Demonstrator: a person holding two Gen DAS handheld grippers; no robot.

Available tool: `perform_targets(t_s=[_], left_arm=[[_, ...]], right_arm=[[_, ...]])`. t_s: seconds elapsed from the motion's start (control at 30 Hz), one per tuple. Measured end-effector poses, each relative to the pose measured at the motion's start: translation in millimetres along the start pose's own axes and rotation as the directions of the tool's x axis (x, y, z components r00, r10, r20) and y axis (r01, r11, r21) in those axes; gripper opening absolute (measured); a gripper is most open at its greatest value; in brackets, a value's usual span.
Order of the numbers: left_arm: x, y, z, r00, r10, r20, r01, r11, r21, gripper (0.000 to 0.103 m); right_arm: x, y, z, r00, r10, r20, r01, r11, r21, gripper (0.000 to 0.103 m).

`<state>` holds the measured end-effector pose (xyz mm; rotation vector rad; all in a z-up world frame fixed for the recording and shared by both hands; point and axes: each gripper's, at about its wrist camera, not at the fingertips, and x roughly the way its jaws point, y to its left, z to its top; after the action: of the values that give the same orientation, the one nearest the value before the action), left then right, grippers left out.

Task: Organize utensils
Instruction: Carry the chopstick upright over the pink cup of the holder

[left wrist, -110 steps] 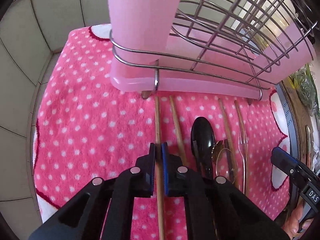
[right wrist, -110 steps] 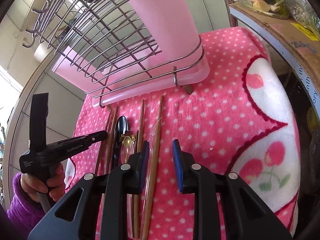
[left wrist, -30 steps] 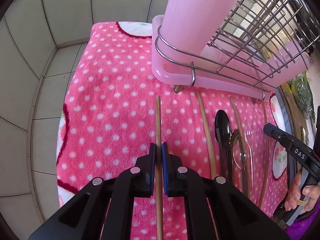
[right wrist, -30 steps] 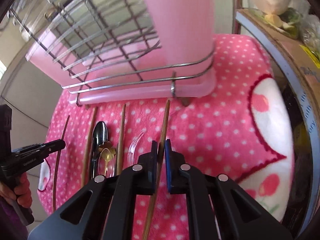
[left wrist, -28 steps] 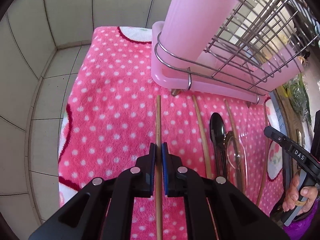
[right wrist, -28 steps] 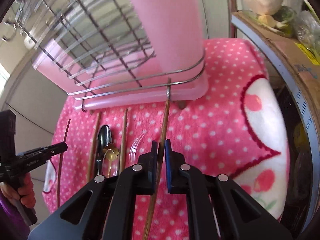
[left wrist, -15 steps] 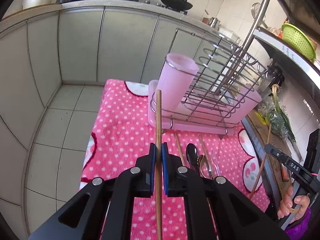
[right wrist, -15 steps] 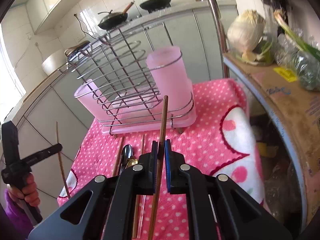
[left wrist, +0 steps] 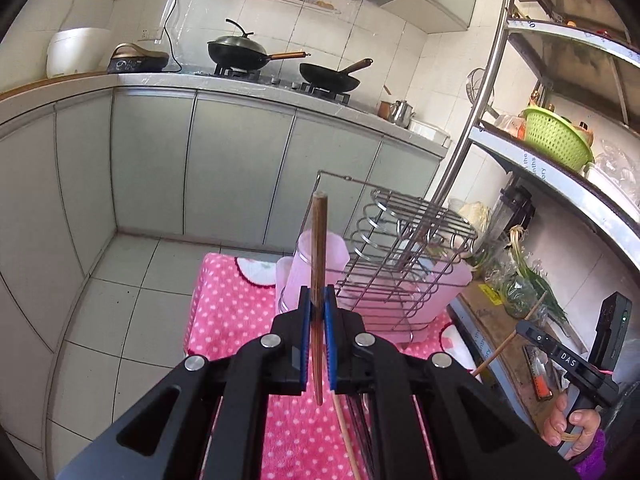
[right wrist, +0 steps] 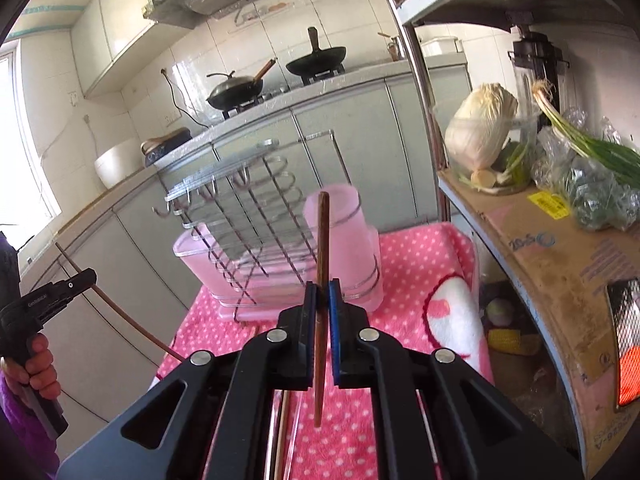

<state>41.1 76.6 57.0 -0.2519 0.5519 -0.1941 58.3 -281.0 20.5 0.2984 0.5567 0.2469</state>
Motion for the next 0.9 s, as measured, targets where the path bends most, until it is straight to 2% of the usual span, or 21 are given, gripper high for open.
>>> perform_targets(t_s=[0.33, 0.4, 0.7, 0.9], left_arm=[[-9, -6, 83, 0.994, -0.088, 0.060, 0.091, 0.995, -0.044, 0.006], [-10, -7, 98, 0.993, -0.090, 0.075, 0.093, 0.995, -0.043, 0.006], [1, -13, 144, 0.987, -0.004, 0.162, 0.001, 1.000, 0.015, 0.006], [30, -8, 152, 0.991, 0.036, 0.131, -0.039, 0.999, 0.021, 0.006]], right_arm=[[-19, 7, 88, 0.992, 0.094, 0.082, -0.093, 0.996, -0.018, 0.006], [-23, 10, 105, 0.990, 0.090, 0.105, -0.087, 0.996, -0.035, 0.006], [-19, 17, 158, 0.980, 0.034, 0.198, -0.018, 0.997, -0.080, 0.006], [8, 18, 166, 0.984, -0.014, 0.176, 0.032, 0.994, -0.101, 0.006]])
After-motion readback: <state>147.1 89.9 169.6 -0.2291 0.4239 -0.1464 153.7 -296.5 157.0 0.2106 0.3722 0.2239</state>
